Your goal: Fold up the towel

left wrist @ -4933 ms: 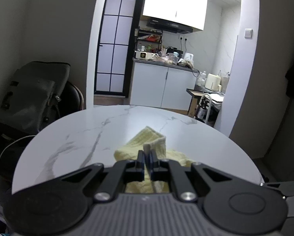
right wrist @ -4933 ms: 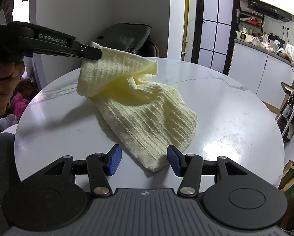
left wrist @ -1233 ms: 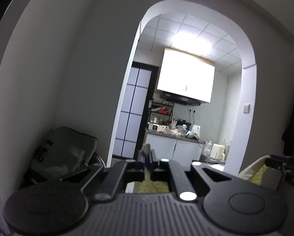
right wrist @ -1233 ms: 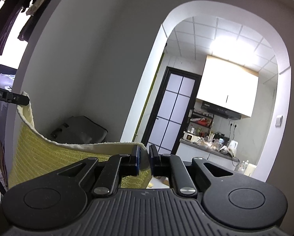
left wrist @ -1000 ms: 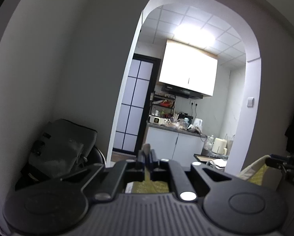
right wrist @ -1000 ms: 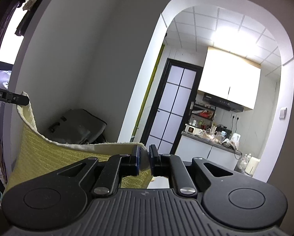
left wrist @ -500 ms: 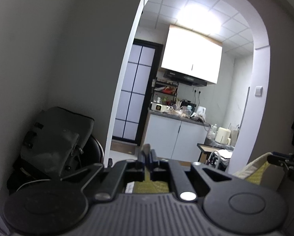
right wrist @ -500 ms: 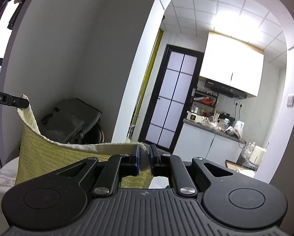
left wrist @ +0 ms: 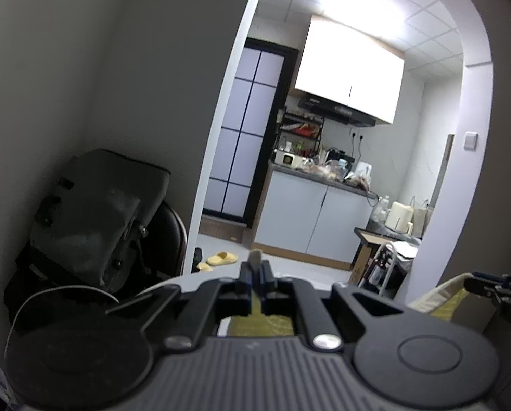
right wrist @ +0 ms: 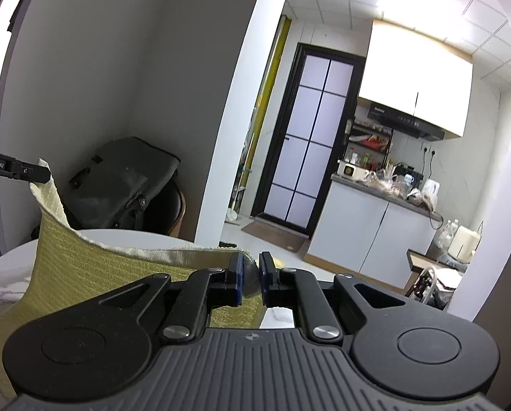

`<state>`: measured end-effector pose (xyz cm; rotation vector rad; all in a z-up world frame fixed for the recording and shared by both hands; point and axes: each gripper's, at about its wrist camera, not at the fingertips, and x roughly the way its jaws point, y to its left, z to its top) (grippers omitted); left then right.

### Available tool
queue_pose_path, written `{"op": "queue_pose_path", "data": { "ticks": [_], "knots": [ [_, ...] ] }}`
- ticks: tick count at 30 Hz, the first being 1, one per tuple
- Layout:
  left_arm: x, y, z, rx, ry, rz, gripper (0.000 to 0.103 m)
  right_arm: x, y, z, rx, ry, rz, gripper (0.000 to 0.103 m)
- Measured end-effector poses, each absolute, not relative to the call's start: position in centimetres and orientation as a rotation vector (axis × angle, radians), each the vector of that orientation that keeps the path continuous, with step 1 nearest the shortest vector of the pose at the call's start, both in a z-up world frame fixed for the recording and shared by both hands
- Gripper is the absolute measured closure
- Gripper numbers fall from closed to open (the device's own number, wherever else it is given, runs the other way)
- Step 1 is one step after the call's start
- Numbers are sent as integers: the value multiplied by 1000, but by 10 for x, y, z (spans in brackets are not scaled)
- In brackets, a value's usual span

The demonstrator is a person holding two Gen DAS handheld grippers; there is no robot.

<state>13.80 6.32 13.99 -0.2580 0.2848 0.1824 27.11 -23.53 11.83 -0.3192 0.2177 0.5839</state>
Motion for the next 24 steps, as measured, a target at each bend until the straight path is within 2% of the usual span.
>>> {"op": "queue_pose_path", "data": {
  "ticks": [24],
  "knots": [
    [216,96,85,-302,407,219,98,353,-199,56,-321,360,607,92]
  ]
}}
